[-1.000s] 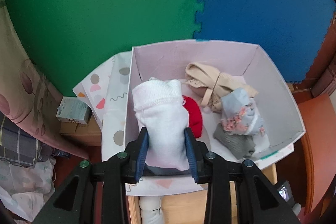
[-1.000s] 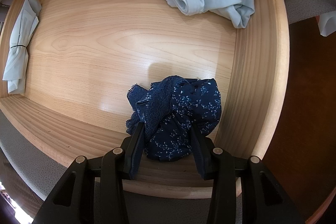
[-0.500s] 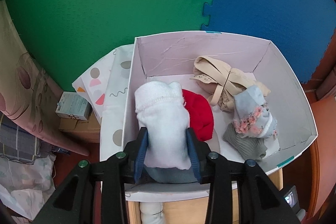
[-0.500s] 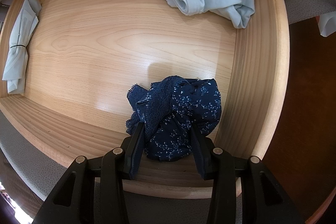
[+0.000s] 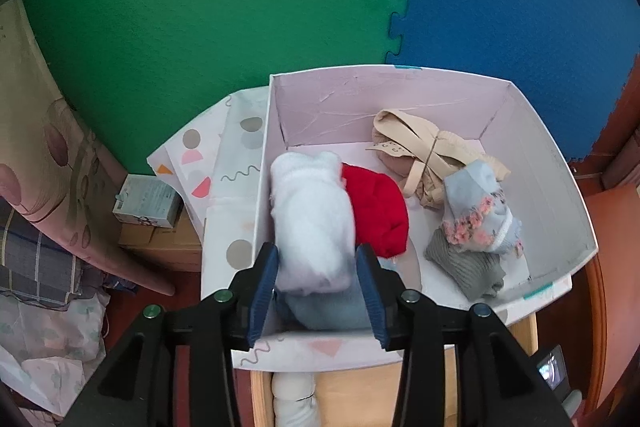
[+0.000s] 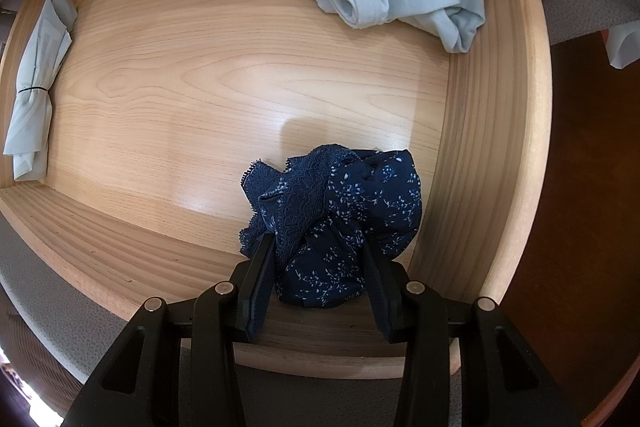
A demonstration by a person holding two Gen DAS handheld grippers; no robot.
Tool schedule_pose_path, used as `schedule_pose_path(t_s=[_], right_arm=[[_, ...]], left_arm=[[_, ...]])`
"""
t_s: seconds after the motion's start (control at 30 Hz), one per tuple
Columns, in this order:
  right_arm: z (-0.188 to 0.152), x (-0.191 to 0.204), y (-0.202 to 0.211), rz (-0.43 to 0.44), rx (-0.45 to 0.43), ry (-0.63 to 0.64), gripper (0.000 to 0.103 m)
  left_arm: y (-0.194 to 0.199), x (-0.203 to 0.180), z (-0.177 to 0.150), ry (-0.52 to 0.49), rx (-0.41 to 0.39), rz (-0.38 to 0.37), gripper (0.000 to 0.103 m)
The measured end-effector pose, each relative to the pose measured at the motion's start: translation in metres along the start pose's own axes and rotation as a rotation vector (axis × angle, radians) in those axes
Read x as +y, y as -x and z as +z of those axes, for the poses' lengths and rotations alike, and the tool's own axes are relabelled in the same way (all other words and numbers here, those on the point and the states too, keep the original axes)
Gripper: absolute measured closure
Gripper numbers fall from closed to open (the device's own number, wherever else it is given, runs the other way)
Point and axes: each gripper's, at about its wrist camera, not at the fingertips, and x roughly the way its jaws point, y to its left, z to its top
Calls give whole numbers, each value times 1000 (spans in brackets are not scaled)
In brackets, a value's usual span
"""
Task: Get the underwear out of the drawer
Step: 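Move the open left gripper back over the drawer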
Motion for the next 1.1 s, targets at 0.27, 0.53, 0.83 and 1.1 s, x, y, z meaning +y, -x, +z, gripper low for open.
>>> schedule_pose_path(t_s=[0.27,0.53,0.83,1.1], right_arm=[[0,0,0,-1,1,2,63],[0,1,0,-1,0,3,63],[0,1,0,-2,1,2,63],[0,2,-1,-2,1,2,63]], left_arm=[[39,5,-29,-26,-42,7,62],[58,8,-80,-17,-28,-26,58],[17,1,-154,13,86,-20,56],[-24,-11,-202,90,160,-20,56]])
